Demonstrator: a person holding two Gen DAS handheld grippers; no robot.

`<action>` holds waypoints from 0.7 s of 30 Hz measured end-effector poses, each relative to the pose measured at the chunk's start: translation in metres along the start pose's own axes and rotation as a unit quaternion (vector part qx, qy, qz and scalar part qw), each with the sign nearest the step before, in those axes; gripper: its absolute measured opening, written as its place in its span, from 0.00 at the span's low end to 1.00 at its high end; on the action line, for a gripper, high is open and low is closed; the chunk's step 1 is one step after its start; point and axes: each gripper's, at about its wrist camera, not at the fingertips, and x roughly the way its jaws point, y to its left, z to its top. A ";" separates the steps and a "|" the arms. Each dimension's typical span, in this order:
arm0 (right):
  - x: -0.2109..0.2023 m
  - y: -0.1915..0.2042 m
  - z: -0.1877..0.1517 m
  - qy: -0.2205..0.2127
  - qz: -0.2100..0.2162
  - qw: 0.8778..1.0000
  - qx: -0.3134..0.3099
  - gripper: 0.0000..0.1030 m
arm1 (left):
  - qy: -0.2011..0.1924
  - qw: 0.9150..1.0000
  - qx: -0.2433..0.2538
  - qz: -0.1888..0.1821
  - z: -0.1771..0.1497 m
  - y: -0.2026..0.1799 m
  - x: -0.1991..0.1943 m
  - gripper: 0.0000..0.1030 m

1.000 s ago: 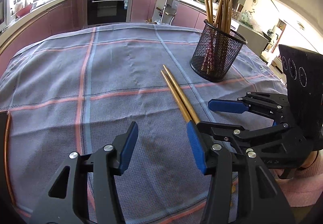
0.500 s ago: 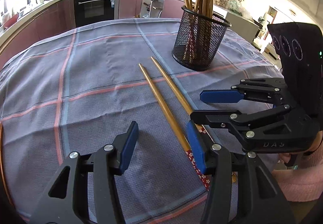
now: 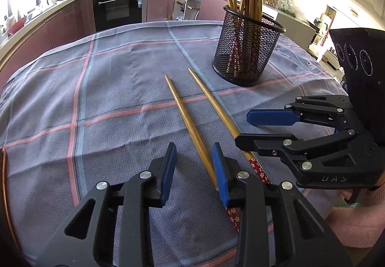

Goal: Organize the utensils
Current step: 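Grasp one chopstick with the left gripper while the right gripper grasps the other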

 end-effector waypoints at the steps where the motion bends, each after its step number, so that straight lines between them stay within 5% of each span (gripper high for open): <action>1: 0.001 0.000 0.001 0.000 -0.001 1.000 0.001 0.34 | 0.000 1.000 0.000 0.001 0.002 0.000 0.001 0.30; 11: 0.016 -0.001 0.018 -0.006 -0.017 1.000 -0.002 0.33 | 0.005 1.000 -0.009 0.007 0.020 0.008 0.017 0.17; 21: 0.017 -0.013 0.019 -0.013 0.000 0.999 0.033 0.12 | 0.000 0.999 -0.037 0.010 0.025 0.011 0.021 0.10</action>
